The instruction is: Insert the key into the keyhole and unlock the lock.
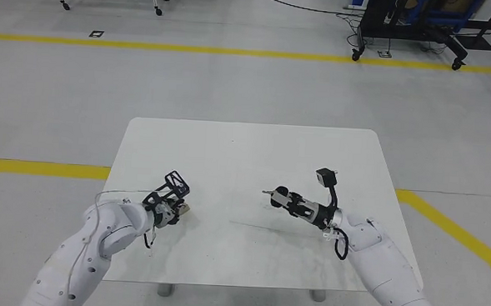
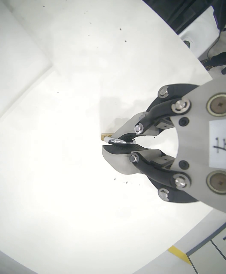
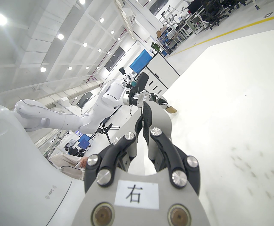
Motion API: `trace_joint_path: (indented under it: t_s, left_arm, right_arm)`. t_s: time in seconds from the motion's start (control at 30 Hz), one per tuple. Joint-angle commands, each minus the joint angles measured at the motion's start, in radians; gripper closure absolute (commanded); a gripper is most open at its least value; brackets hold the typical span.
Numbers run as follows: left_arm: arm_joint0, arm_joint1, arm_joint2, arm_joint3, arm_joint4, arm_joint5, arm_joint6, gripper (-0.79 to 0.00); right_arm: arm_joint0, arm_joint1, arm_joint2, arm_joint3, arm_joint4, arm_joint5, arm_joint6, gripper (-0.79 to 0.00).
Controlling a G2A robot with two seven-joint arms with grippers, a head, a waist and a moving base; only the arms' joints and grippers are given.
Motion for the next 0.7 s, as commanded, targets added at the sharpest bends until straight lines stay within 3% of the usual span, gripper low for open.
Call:
trace_joint_path:
  t_s: [0.0,0.2,0.33,0.6,0.67]
  left_arm:
    - [-0.024,-0.007,0.014,0.010,-0.031,0.026,0.011,0.000]
    - [-0.132,-0.047,0.068,0.110,-0.308,0.116,0.071,0.000]
    - [-0.220,-0.072,0.120,0.203,-0.444,0.107,0.056,0.000]
    - [-0.218,-0.072,0.119,0.202,-0.447,0.108,0.062,0.000]
    - [-0.196,-0.073,0.105,0.208,-0.508,0.089,0.117,0.000]
  right_arm:
    - [0.000,0.000,0.000,0.000,0.000,0.000,0.000,0.000]
    - [0.000,0.000,0.000,0.000,0.000,0.000,0.000,0.000]
    - [0.000,0.000,0.000,0.000,0.000,0.000,0.000,0.000]
    - [0.000,0.000,0.000,0.000,0.000,0.000,0.000,0.000]
    - [0.000,0.000,0.000,0.000,0.000,0.000,0.000,0.000]
